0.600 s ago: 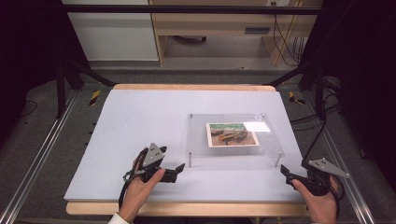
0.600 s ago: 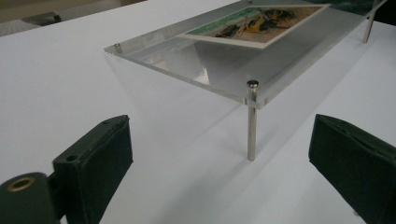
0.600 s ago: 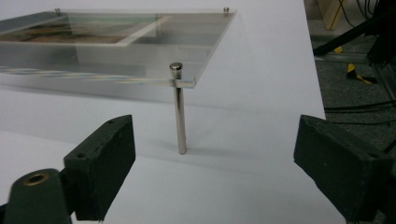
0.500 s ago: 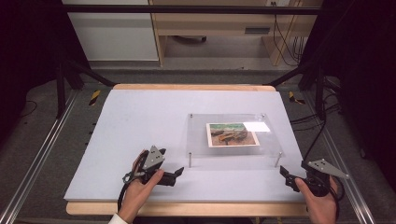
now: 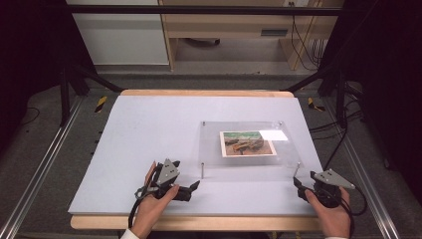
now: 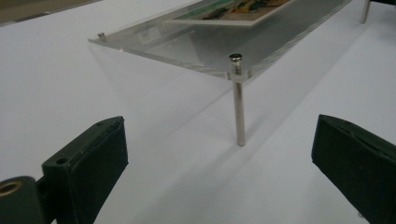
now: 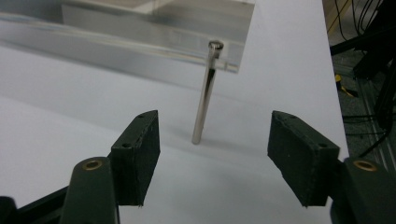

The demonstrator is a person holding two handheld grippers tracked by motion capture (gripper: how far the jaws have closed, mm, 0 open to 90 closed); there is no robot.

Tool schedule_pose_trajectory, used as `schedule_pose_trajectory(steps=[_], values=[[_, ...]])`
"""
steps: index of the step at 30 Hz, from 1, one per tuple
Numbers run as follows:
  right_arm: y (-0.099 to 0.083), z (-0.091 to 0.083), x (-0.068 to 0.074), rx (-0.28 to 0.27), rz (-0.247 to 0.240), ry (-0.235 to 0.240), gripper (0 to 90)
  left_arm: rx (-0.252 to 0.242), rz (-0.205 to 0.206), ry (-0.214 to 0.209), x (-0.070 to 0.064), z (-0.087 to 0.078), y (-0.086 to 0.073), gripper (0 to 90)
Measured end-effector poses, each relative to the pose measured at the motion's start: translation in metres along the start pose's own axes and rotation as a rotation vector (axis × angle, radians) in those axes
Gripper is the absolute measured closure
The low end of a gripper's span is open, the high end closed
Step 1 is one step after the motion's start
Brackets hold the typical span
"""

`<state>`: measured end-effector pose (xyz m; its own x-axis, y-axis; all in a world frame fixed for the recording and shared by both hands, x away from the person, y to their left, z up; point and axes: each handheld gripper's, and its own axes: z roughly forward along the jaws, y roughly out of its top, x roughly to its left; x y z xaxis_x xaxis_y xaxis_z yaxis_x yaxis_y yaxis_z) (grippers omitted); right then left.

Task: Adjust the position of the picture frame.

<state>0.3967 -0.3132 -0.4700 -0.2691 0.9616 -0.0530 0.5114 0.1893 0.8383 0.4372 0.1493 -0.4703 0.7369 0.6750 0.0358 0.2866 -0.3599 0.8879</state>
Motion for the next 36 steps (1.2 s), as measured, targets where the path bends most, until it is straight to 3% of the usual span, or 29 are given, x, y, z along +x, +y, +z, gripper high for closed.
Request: schedule_pose_trajectory(steps=[4,11,14,20,26,32,33,36], values=[[0.006,0.005,-0.002,-0.077,0.020,0.003,37.1,-0.030,-0.015,-0.019,0.000,-0.001,0.003,3.1],[0.006,0.022,-0.006,-0.045,0.052,0.063,45.4,-0.027,-0.038,-0.053,0.000,-0.001,0.006,3.1],[0.010,0.029,-0.008,-0.045,0.066,0.108,55.7,-0.025,-0.059,-0.067,-0.001,-0.001,0.007,3.3],[0.011,0.035,-0.014,-0.057,0.089,0.148,75.5,-0.045,-0.072,-0.063,-0.003,-0.002,0.007,4.3],[0.010,0.037,-0.020,-0.092,0.129,0.185,84.3,-0.030,-0.094,-0.064,-0.003,0.000,0.008,15.3],[0.015,0.035,-0.022,-0.120,0.175,0.196,84.2,-0.036,-0.105,-0.045,-0.004,0.007,0.009,28.7],[0.016,0.035,-0.023,-0.123,0.181,0.201,84.1,-0.030,-0.100,-0.045,-0.005,0.010,0.009,34.5],[0.018,0.034,-0.024,-0.135,0.212,0.210,83.8,-0.017,-0.089,-0.030,-0.008,0.019,0.010,40.1]])
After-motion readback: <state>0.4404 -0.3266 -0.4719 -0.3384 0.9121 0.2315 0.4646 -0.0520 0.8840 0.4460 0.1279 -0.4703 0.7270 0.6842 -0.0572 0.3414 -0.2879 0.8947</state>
